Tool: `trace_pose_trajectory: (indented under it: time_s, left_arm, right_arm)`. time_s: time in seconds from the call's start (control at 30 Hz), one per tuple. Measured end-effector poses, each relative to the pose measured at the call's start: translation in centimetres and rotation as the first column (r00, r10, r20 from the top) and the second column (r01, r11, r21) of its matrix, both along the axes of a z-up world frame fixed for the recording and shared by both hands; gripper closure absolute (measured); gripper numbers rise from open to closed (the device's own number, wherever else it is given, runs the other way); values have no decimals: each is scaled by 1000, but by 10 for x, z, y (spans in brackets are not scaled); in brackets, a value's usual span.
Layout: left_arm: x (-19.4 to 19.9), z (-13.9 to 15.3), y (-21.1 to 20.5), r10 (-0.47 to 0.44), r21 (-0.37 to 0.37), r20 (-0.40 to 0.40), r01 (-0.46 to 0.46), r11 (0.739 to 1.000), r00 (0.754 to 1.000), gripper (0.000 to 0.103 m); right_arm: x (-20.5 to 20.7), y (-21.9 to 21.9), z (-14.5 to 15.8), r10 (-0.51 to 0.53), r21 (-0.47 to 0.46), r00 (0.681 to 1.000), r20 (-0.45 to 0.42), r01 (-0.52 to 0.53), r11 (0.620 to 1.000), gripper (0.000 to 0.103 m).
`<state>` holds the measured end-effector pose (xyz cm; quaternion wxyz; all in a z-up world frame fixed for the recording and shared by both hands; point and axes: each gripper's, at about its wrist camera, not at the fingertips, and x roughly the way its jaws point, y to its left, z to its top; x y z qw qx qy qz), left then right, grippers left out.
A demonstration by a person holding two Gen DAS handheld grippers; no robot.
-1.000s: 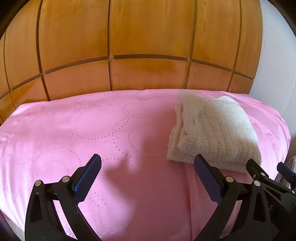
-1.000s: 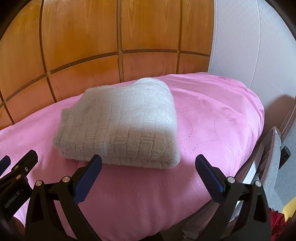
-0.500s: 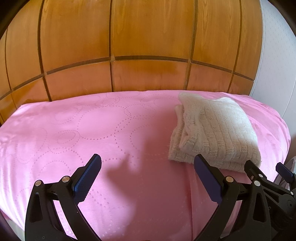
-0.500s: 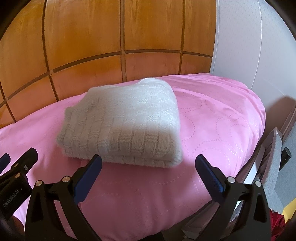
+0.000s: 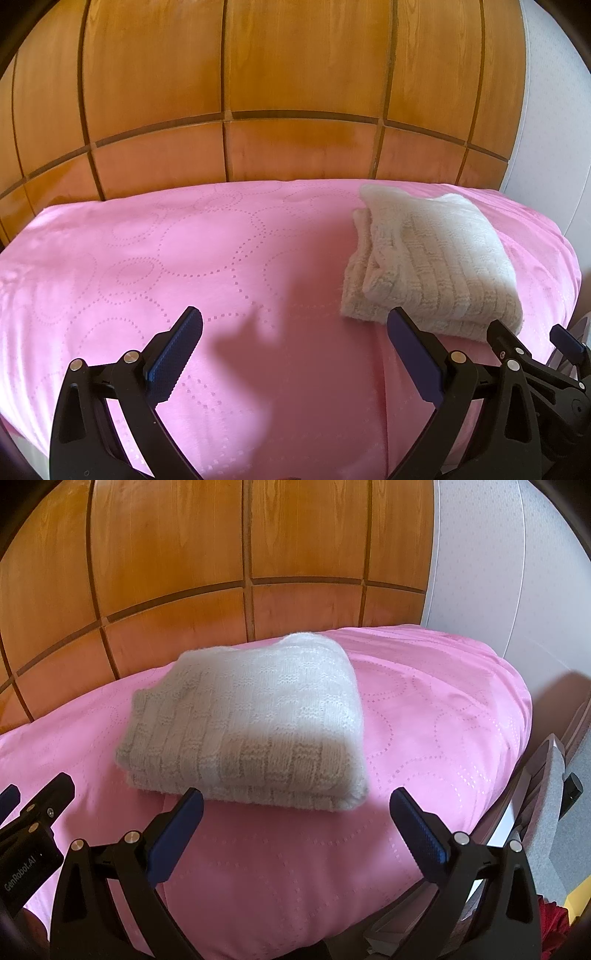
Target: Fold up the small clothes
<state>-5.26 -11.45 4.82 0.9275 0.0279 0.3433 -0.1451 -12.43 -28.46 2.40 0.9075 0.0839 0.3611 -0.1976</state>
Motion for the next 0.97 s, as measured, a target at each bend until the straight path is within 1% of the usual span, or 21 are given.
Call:
trace_pose_trajectory:
  time_s: [0.53,0.6,0.7,0.8,0.87,0.97]
  left_arm:
    - [1,1,2,-6,4,13,6,1000,1000,4]
    - [2,-1,1,-15,-4,-5,15,1000,1000,4]
    - [3,-3,1,-9,5,-11,9,1000,1000,4]
    - [6,-4,1,-2,5,-27,2,1000,1000,4]
    - [8,-6,1,3,5,-37,-3,1000,999,4]
    - [13,-13,2,14,3,-63,-14,1000,998,4]
  right_arm:
    - [4,-2,-2,13,14,1000,-6,-13,1000,2]
    - [4,-1,-2,16,15,1000,-8,-16,1000,2]
    - [5,-3,-2,17,21,1000,-6,-17,1000,2]
    - [5,-8,3,26,32,1000,18,-26,999,2]
    - [4,-16,9,19,51,998,52,-21,998,2]
    - [11,-42,20,-18,43,996,83,14,999,2]
